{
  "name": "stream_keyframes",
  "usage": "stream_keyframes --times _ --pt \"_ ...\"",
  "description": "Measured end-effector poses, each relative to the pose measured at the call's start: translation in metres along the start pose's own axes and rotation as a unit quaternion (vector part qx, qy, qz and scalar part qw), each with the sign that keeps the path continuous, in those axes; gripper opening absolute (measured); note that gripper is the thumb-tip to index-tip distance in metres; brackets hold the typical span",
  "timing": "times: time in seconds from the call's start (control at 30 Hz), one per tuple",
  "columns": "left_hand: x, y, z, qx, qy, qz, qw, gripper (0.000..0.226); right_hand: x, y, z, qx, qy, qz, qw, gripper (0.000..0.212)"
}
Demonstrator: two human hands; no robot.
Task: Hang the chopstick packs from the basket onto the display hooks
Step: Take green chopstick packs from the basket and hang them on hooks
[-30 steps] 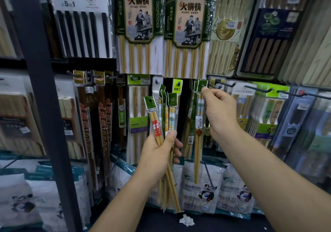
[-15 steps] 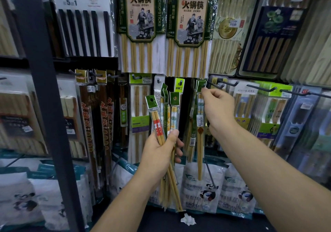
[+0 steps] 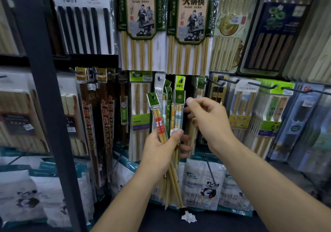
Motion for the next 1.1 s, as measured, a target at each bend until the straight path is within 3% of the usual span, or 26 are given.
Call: stream_keyframes --times 0.17,0.4,0.57,0.8,0.97,1.1 --pt "-0.007 -0.001 0.001 -0.019 0.017 -0.013 1.000 0.004 -0.002 0.004 0.004 -0.015 0.024 -0.021 0.999 0.017" --pt "-0.010 -0.006 -0.006 0.036 -0.032 -0.015 0.999 0.029 -0.005 -0.014 -0.015 0.081 -0.037 -0.002 0.996 0.024" --pt "-0.008 -0.003 -0.003 0.003 -0.004 -0.048 0.999 0.027 -0.004 -0.030 -0.025 0.119 -0.054 0.000 0.991 0.033" --pt "-0.006 -0.001 -0.002 -0.044 -0.010 -0.055 0.997 0.054 0.002 -0.036 -0.023 0.141 -0.030 -0.026 0.989 0.036" --pt "-0.007 -0.002 -0.003 -0.053 -0.005 -0.061 0.997 0.022 0.004 -0.040 -0.023 0.146 -0.024 -0.039 0.988 0.036" --pt "-0.007 -0.001 -0.004 -0.041 0.023 -0.083 0.995 0.014 0.008 -0.045 -0.022 0.151 -0.015 -0.047 0.987 0.036"
Point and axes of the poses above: each hand's wrist, its own y-axis away from the middle knuckle, its own z-axis out of the palm, x = y × z, the point moved 3 cm from there along -y, towards the middle knuckle, and after that the axes turned 4 degrees about -z, right-handed, at the moved point
